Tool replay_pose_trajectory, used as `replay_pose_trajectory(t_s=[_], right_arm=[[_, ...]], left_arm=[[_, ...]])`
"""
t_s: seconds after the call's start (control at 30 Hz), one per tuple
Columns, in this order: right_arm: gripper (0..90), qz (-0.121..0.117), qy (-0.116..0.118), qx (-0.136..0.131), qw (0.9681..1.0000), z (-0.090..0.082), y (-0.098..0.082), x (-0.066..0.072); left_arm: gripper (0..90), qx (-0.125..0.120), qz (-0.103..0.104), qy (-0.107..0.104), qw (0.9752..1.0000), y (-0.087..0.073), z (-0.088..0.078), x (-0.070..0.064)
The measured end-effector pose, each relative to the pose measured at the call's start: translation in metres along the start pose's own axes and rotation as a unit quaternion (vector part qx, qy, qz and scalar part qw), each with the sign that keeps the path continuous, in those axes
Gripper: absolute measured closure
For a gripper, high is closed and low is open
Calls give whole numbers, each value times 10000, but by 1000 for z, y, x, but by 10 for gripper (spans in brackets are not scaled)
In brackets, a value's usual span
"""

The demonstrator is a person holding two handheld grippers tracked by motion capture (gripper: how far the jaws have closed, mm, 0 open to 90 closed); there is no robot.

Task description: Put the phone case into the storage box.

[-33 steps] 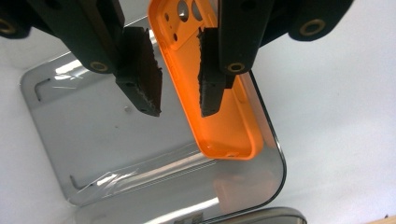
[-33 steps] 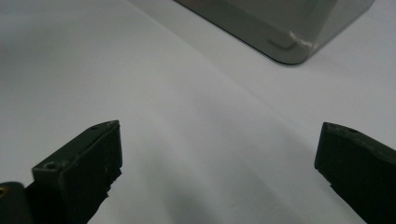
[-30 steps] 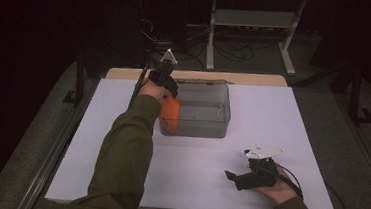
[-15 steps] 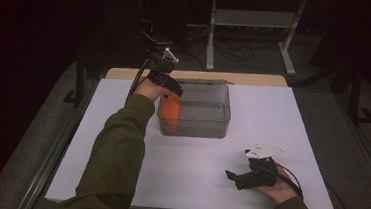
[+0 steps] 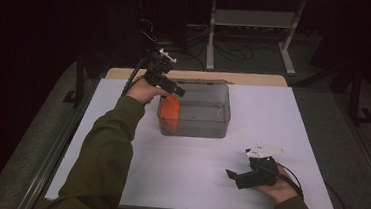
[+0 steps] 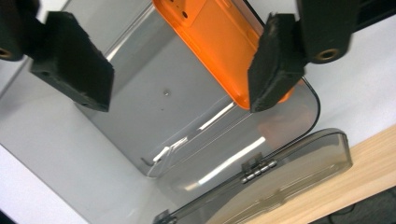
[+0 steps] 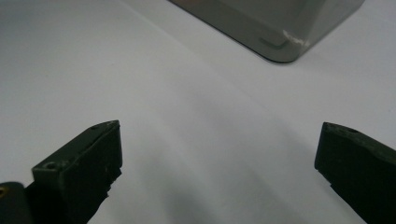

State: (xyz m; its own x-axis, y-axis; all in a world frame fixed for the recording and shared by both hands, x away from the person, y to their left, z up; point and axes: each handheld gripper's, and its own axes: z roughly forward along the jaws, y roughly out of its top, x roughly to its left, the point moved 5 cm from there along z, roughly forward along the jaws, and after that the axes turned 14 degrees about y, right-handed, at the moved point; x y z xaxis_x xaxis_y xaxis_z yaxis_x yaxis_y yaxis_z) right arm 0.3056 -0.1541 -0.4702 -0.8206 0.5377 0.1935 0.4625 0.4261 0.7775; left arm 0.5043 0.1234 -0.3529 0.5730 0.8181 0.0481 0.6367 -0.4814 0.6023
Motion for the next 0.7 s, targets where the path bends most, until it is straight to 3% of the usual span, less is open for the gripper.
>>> replay_pose_trajectory(t_s=[0.1, 0.33, 0.7], right_arm=[[3, 11, -5, -32, 10000, 0, 1, -2], [3, 16, -67, -51, 10000, 2, 2, -4], [3, -59, -197, 56, 9998, 4, 0, -4]], left_arm=[[148, -200, 161, -111, 9996, -3, -4, 1], [30, -477, 311, -365, 9977, -10, -10, 3], [0, -870, 491, -649, 9929, -32, -29, -1]])
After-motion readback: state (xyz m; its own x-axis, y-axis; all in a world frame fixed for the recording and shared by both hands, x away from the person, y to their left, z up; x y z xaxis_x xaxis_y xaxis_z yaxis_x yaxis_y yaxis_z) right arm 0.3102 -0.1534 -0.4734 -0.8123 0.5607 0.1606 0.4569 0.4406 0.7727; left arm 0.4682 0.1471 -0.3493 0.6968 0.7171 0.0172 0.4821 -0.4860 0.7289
